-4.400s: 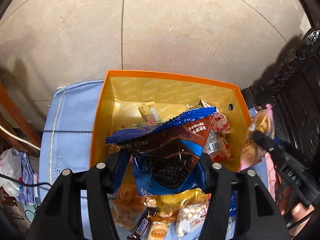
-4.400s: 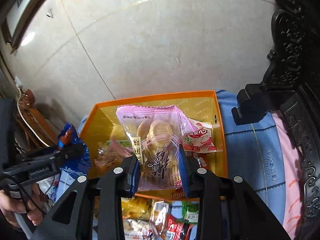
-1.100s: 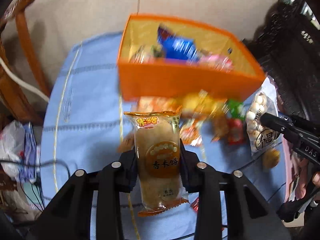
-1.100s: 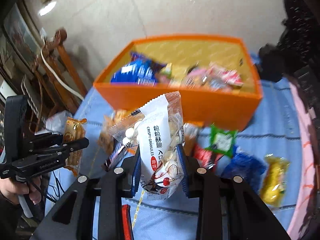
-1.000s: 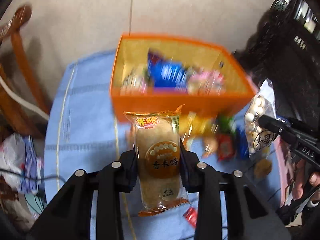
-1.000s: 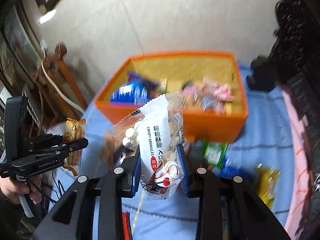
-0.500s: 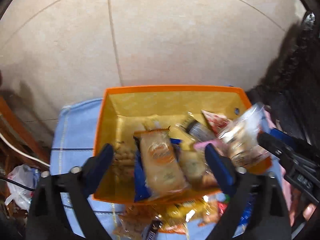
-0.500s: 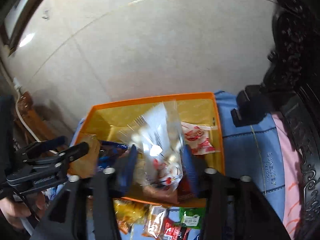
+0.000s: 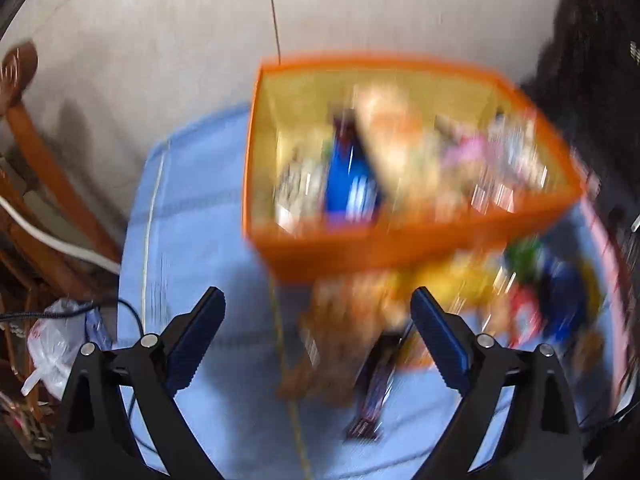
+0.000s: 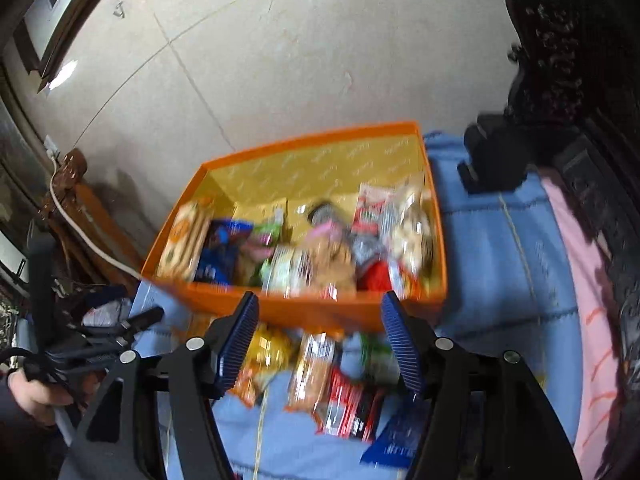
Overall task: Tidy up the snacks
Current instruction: 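Grasp the brown nut bag with the left gripper while the right grasps a yellow bun pack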
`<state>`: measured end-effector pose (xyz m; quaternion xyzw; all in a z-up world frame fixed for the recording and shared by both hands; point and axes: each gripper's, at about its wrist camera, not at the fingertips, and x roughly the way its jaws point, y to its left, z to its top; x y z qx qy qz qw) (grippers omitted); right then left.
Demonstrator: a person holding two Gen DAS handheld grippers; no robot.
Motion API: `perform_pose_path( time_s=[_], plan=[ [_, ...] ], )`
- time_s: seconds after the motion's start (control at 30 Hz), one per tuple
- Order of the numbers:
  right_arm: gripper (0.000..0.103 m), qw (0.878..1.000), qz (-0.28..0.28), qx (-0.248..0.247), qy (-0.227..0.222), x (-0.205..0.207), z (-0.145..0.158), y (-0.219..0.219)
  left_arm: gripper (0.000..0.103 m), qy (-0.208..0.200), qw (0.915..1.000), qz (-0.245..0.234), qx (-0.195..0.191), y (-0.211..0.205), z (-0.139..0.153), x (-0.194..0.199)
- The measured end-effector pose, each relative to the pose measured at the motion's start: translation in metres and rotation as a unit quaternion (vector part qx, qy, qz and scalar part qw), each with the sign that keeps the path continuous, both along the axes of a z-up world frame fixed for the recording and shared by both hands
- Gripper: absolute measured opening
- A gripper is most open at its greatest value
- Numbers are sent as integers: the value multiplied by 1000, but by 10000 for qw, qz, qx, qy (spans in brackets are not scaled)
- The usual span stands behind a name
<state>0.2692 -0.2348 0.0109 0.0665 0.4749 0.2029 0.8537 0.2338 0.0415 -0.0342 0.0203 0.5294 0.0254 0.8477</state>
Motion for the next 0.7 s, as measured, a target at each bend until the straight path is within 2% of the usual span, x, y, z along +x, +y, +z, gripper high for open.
perform_pose_path(
  time_s=[0.13,0.23,0.27,0.33,0.4,0.43,0.53,0.63,0.7],
  plan=[
    [66,9994,268,-213,48,-22,-13,13,91,373,9992,110,-49,6,-34,-23],
    [66,9976,538,-417,144,-32,-25,29,90,575,9980,215,-180,10,-55,-26],
    [66,9972,586,-437,162,-34,-27,32,86,622,9975,235,-221,11,-62,-24],
    [68,9960,744,-444,233,-35,-34,45,68,716,9967,222,-321,12,-74,-19],
    [72,9945,859,-545,254,-35,-38,57,58,956,9941,255,-440,14,-88,-12],
    [74,9932,957,-630,221,-34,-40,67,53,913,9946,277,-399,14,-89,-10],
    [80,9886,1185,-919,121,-28,-49,93,46,852,9960,111,-261,9,-89,-9],
    [81,9820,1377,-1284,132,-17,-67,117,44,831,9961,55,-305,10,-89,-12],
    [81,9801,1467,-1320,195,-10,-78,128,44,849,9956,89,-391,14,-89,-13]
  ],
)
